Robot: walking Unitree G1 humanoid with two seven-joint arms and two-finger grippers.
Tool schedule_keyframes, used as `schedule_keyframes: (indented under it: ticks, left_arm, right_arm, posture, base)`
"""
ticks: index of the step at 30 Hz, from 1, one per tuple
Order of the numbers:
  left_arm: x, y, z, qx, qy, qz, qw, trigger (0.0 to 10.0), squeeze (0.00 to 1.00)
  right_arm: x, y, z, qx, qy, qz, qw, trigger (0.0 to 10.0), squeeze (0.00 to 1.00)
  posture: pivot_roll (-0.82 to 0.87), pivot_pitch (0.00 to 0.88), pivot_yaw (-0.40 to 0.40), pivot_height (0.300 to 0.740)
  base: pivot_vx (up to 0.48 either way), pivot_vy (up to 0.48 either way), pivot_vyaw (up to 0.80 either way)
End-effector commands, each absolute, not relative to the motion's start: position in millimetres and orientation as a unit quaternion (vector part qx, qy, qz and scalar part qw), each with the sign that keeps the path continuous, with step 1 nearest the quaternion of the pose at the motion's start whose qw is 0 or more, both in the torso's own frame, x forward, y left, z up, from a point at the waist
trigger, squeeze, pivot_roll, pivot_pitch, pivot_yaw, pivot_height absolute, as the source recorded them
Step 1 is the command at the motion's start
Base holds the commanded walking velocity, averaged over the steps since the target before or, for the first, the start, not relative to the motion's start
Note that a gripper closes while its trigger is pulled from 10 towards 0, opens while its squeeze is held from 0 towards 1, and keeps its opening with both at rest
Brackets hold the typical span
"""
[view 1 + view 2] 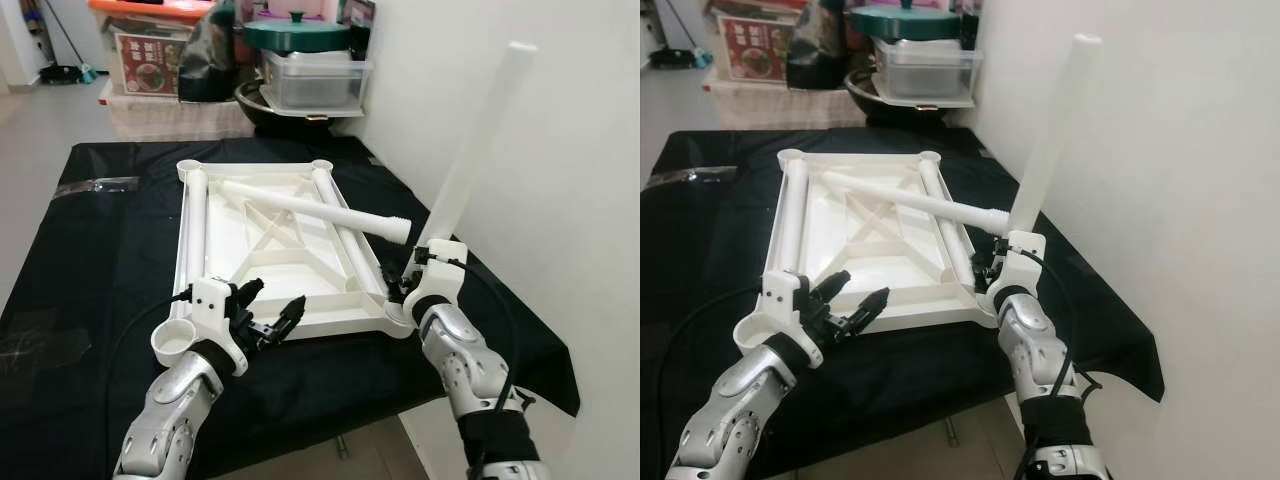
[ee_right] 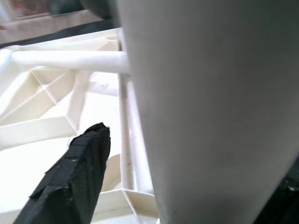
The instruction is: Building children table
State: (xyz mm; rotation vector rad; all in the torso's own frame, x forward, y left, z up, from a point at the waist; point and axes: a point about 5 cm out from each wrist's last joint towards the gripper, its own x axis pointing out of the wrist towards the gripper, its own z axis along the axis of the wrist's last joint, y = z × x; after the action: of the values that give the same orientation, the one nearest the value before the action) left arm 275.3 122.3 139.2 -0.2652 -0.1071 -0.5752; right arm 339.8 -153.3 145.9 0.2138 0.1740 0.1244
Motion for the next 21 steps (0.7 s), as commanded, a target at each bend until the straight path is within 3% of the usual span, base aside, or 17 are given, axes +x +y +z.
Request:
schedule_keyframes:
  ticks: [1, 2, 3, 4, 6, 12, 15, 16, 17, 18, 19, 20, 21]
  left_arm:
    - [275.0, 119.6, 137.1, -0.133, -0.048, -0.287, 0.948, 10.0, 0.0]
    - [275.0, 119.6, 137.1, -0.133, -0.048, -0.287, 0.948, 10.0, 0.0]
    - [275.1, 119.7, 136.9, -0.134, -0.048, -0.287, 0.947, 10.0, 0.0]
    - [275.1, 119.7, 136.9, -0.134, -0.048, -0.287, 0.947, 10.0, 0.0]
    - [276.1, 119.7, 137.3, -0.136, -0.048, -0.289, 0.946, 10.0, 0.0]
    - [275.2, 119.6, 137.0, -0.134, -0.048, -0.288, 0.947, 10.0, 0.0]
    - [275.5, 119.9, 137.6, -0.135, -0.049, -0.286, 0.947, 10.0, 0.0]
    - [274.9, 120.6, 137.2, -0.134, -0.049, -0.283, 0.948, 10.0, 0.0]
    - [274.9, 120.6, 137.2, -0.134, -0.049, -0.283, 0.948, 10.0, 0.0]
    - [274.7, 121.7, 136.8, -0.133, -0.049, -0.281, 0.949, 10.0, 0.0]
    - [275.1, 122.6, 137.0, -0.133, -0.049, -0.281, 0.949, 10.0, 0.0]
    - [275.1, 122.6, 137.0, -0.133, -0.049, -0.281, 0.949, 10.0, 0.0]
    - [275.1, 122.3, 137.2, -0.133, -0.048, -0.283, 0.949, 10.0, 0.0]
  right_arm:
    - [336.5, -137.2, 165.6, 0.126, 0.056, 0.188, 0.973, 10.0, 0.0]
    - [336.5, -137.2, 165.6, 0.126, 0.056, 0.188, 0.973, 10.0, 0.0]
    - [327.6, -133.4, 170.9, 0.119, 0.044, 0.269, 0.955, 10.0, 0.0]
    - [327.6, -133.4, 170.9, 0.119, 0.044, 0.269, 0.955, 10.0, 0.0]
    - [313.9, -129.7, 169.4, 0.083, 0.044, 0.371, 0.924, 10.0, 0.0]
    - [308.5, -123.4, 158.3, 0.066, 0.062, 0.415, 0.905, 10.0, 0.0]
    - [312.3, -118.1, 149.9, 0.073, 0.074, 0.402, 0.91, 10.0, 0.0]
    - [318.9, -117.9, 145.5, 0.079, 0.079, 0.366, 0.924, 1.3, 0.0]
    - [318.9, -117.9, 145.5, 0.079, 0.079, 0.366, 0.924, 1.3, 0.0]
    - [325.2, -119.7, 139.7, 0.088, 0.094, 0.324, 0.937, 0.0, 0.0]
    - [333.5, -127.5, 133.2, 0.089, 0.106, 0.254, 0.957, 0.0, 0.0]
    - [333.5, -127.5, 133.2, 0.089, 0.106, 0.254, 0.957, 0.0, 0.0]
    - [340.9, -137.9, 125.3, 0.089, 0.127, 0.174, 0.973, 0.0, 0.0]
  posture:
    - [0.05, 0.0, -0.116, 0.74]
    - [0.05, 0.0, -0.116, 0.74]
    - [0.05, 0.0, -0.117, 0.74]
    - [0.05, 0.0, -0.117, 0.74]
    - [0.05, 0.0, -0.117, 0.74]
    - [0.06, 0.0, -0.125, 0.74]
    - [0.07, 0.0, -0.13, 0.74]
    - [0.07, 0.0, -0.129, 0.74]
    - [0.07, 0.0, -0.129, 0.74]
    - [0.07, 0.0, -0.132, 0.74]
    - [0.07, 0.0, -0.127, 0.74]
    - [0.07, 0.0, -0.127, 0.74]
    - [0.07, 0.0, -0.125, 0.74]
  base:
    - [0.0, 0.0, 0.0]
    - [0.0, 0.0, 0.0]
    - [0.0, 0.0, 0.0]
    - [0.0, 0.0, 0.0]
    - [0.0, 0.0, 0.0]
    - [0.0, 0.0, 0.0]
    - [0.0, 0.0, 0.0]
    - [0.0, 0.0, 0.0]
    - [0.0, 0.0, 0.0]
    - [0.0, 0.0, 0.0]
    - [0.0, 0.0, 0.0]
    - [0.0, 0.0, 0.0]
    - [0.0, 0.0, 0.0]
